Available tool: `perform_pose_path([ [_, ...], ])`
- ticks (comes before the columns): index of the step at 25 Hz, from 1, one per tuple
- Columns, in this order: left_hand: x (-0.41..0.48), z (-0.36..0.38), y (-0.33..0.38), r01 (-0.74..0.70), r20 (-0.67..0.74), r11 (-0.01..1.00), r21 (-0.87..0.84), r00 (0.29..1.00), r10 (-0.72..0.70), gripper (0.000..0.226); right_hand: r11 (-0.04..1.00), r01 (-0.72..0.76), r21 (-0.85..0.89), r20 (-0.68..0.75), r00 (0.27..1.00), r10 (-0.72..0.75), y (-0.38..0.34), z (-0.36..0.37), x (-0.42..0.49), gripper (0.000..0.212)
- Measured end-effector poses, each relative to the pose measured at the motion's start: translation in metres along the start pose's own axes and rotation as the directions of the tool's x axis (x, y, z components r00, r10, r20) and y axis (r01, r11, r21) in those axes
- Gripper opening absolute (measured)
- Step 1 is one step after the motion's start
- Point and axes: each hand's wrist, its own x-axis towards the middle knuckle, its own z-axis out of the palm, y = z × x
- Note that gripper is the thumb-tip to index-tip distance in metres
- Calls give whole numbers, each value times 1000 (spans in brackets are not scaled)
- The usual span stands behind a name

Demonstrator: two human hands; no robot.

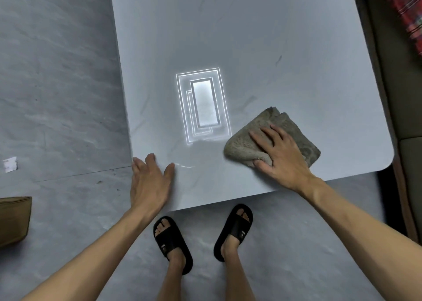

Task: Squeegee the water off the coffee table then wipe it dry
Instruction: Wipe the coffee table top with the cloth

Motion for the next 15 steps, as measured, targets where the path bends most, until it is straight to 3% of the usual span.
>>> perform_pose_path([
  [9,5,6,6,33,32,996,80,999,-35,60,982,-189,-6,-136,973,186,74,-11,-13,70],
  [15,4,5,7,32,3,999,23,999,-32,47,865,-430,259,-153,866,476,79,3,-31,70],
])
